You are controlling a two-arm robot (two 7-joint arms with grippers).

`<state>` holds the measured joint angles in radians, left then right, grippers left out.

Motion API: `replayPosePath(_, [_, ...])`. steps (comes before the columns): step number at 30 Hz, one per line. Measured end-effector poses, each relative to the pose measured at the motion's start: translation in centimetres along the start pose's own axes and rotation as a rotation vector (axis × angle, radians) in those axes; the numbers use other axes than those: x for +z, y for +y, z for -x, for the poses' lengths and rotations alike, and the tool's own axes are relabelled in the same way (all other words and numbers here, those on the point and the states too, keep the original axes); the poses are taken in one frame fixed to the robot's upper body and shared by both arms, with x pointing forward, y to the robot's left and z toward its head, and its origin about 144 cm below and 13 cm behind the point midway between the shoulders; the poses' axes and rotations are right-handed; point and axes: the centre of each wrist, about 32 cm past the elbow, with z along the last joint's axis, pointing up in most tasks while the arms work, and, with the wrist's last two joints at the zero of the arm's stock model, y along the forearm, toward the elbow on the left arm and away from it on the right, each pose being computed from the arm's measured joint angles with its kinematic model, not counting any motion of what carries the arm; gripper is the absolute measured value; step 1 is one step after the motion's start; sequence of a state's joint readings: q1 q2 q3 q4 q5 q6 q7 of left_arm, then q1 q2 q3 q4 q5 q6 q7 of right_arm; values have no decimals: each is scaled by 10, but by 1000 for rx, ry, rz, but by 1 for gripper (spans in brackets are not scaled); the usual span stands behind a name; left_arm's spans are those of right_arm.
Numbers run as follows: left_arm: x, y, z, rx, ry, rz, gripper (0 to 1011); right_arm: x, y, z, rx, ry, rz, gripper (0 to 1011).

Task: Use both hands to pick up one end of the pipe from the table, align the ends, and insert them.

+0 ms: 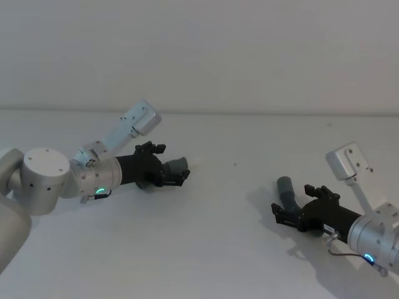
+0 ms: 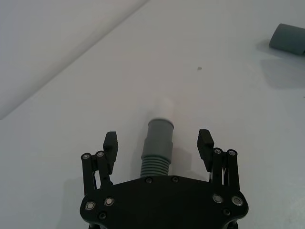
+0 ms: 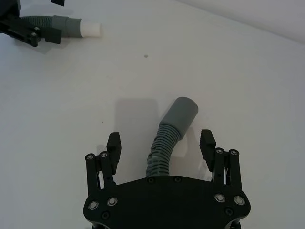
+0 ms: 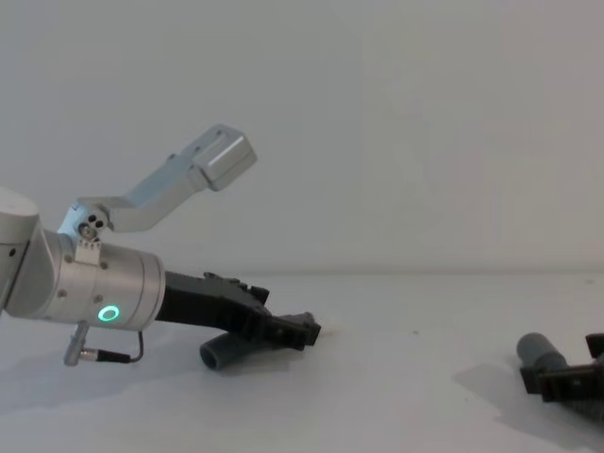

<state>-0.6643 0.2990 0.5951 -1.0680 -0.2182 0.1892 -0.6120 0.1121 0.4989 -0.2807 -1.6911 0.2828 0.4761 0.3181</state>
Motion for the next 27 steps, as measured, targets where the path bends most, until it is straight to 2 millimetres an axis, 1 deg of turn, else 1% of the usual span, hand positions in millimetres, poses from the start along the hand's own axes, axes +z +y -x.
replayPosePath(27, [1, 5, -4, -53, 80, -86, 1001, -2, 4, 0, 11, 1, 27, 1002])
